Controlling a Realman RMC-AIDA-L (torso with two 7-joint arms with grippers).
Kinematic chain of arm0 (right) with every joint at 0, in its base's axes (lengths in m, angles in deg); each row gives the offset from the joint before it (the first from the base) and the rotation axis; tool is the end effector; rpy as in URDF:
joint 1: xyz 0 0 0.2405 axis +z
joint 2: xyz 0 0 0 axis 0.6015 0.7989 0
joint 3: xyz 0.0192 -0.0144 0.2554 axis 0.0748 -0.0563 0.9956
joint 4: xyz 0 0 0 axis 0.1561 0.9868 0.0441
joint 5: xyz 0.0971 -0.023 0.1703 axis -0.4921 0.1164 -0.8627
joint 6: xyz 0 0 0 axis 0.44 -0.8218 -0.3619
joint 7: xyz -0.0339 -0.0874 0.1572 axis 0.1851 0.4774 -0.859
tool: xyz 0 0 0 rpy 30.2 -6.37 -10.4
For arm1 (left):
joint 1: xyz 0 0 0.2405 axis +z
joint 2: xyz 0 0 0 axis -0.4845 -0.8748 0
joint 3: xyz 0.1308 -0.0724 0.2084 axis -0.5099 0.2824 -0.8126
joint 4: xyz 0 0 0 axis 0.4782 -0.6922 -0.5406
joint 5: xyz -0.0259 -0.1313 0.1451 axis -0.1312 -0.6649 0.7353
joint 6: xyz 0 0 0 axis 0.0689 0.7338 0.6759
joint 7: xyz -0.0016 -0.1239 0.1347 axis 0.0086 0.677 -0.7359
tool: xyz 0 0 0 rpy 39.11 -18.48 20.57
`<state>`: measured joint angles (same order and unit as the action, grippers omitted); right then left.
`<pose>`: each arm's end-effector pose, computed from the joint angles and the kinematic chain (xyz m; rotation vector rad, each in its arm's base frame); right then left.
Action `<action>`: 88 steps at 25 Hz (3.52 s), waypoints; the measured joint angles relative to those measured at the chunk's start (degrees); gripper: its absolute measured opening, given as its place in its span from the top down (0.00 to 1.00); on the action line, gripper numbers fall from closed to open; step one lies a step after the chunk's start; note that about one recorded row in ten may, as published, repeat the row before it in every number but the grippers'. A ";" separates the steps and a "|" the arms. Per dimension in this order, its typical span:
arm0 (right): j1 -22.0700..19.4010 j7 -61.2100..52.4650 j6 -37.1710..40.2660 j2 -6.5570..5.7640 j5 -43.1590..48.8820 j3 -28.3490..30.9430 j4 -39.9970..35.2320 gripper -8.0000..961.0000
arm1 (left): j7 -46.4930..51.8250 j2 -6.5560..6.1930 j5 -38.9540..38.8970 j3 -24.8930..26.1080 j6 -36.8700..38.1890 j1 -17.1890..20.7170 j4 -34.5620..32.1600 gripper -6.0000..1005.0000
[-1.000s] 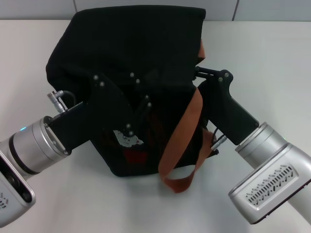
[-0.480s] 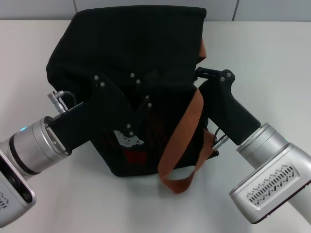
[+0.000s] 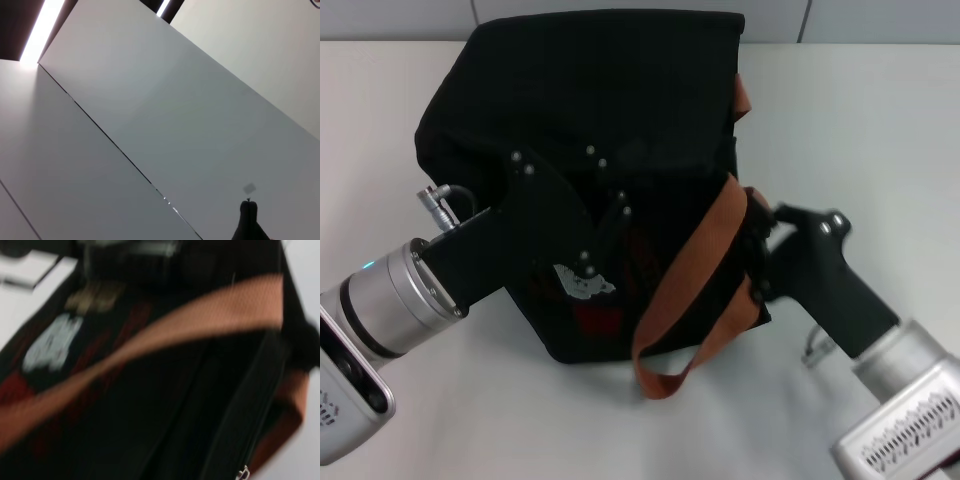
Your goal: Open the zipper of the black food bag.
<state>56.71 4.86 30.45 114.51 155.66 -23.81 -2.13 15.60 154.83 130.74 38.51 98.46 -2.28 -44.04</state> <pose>0.2372 0.2685 -0.1159 -1.9853 -0.2459 0.4934 -0.1849 0.2759 -0.0506 -1.9871 0.7172 -1.0104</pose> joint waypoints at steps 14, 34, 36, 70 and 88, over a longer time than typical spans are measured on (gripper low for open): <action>-9.59 -5.71 15.62 -0.08 -0.11 0.27 -2.23 0.89 | 7.90 -0.01 -0.36 13.68 -2.16 1.77 7.23 0.85; -5.81 -52.43 36.04 -0.63 13.96 -0.58 -21.63 0.33 | 24.82 -0.04 8.23 18.73 -13.37 10.16 13.37 0.83; -5.08 -56.10 37.22 -0.68 15.46 -0.59 -24.10 0.33 | 24.98 -0.02 11.43 18.77 -13.60 8.96 13.24 0.83; 3.93 -75.42 36.05 -0.61 22.81 -7.21 -37.73 0.13 | 55.65 -0.70 25.66 7.03 7.55 11.76 -24.66 0.17; 4.24 -75.35 35.24 -0.48 22.80 -8.88 -37.57 0.13 | 55.07 -0.71 25.32 6.98 7.81 11.78 -24.73 0.17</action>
<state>60.94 -70.49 65.70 114.02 178.46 -32.70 -39.69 70.67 154.13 156.06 45.49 106.27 9.50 -68.77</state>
